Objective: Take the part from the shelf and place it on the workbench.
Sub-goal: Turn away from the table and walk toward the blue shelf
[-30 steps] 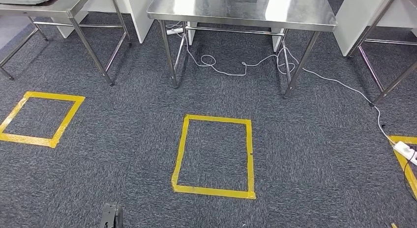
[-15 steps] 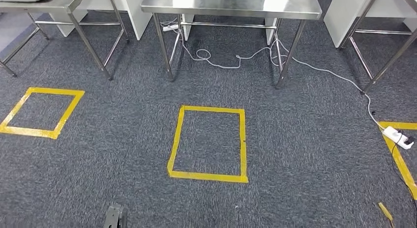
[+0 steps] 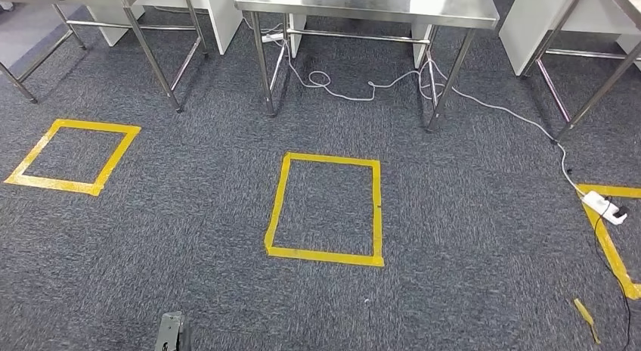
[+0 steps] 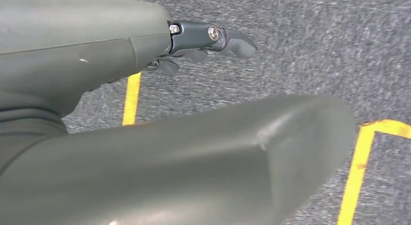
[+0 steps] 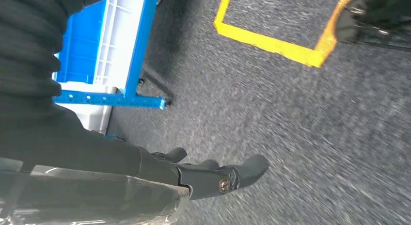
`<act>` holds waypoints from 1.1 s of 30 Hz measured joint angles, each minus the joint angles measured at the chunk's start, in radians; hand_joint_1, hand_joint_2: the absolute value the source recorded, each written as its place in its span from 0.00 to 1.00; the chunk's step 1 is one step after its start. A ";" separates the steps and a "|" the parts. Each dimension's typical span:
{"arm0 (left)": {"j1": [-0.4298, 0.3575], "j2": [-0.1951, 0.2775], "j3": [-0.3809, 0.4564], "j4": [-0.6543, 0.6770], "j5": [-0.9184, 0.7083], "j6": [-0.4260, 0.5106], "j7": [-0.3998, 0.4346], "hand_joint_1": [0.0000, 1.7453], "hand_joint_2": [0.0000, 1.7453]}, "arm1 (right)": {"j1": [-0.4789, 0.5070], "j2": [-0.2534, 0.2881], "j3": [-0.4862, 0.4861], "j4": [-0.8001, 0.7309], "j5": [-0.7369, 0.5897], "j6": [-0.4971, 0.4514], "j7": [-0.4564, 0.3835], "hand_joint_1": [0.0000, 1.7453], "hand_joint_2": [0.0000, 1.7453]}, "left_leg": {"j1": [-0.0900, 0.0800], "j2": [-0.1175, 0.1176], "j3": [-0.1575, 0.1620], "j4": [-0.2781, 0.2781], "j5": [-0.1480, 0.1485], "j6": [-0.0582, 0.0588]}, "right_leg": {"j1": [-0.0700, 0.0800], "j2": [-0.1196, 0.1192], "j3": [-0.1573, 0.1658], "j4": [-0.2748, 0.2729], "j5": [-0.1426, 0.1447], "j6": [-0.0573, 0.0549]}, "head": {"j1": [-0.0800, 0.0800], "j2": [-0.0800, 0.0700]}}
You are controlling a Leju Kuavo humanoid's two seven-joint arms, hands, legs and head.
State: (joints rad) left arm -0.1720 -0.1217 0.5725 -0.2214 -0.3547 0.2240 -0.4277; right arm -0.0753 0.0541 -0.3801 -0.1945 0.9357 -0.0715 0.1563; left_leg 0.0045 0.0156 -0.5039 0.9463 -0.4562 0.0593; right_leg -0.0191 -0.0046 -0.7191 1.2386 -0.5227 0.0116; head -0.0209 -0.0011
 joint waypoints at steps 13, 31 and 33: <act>0.001 -0.004 -0.003 0.001 -0.011 -0.001 0.002 0.00 0.00 | -0.001 -0.001 -0.004 0.000 0.006 0.004 0.003 0.00 1.00 | 0.003 0.009 -0.096 0.161 -0.069 -0.054 | -0.001 0.000 0.199 -0.284 0.072 -0.028 | -0.002 0.000; 0.004 -0.004 -0.010 0.002 -0.016 0.004 0.019 0.00 0.00 | 0.001 0.006 -0.014 0.000 0.005 0.016 0.013 0.00 1.00 | -0.003 0.020 -0.013 -0.015 0.035 0.009 | -0.003 0.018 0.011 -0.002 -0.007 -0.001 | 0.002 0.000; 0.004 -0.006 -0.012 0.002 -0.016 0.004 0.021 0.00 0.00 | 0.003 0.004 -0.014 0.000 0.005 0.016 0.013 0.00 1.00 | 0.000 0.048 -0.021 -0.011 0.039 0.000 | -0.018 0.005 0.047 -0.042 0.008 0.026 | 0.003 0.000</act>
State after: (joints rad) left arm -0.1680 -0.1276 0.5606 -0.2197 -0.3704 0.2277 -0.4071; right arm -0.0725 0.0583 -0.3946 -0.1942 0.9411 -0.0553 0.1698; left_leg 0.0043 0.0632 -0.5252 0.9356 -0.4174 0.0589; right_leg -0.0370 0.0003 -0.6725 1.1969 -0.5146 0.0375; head -0.0182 -0.0011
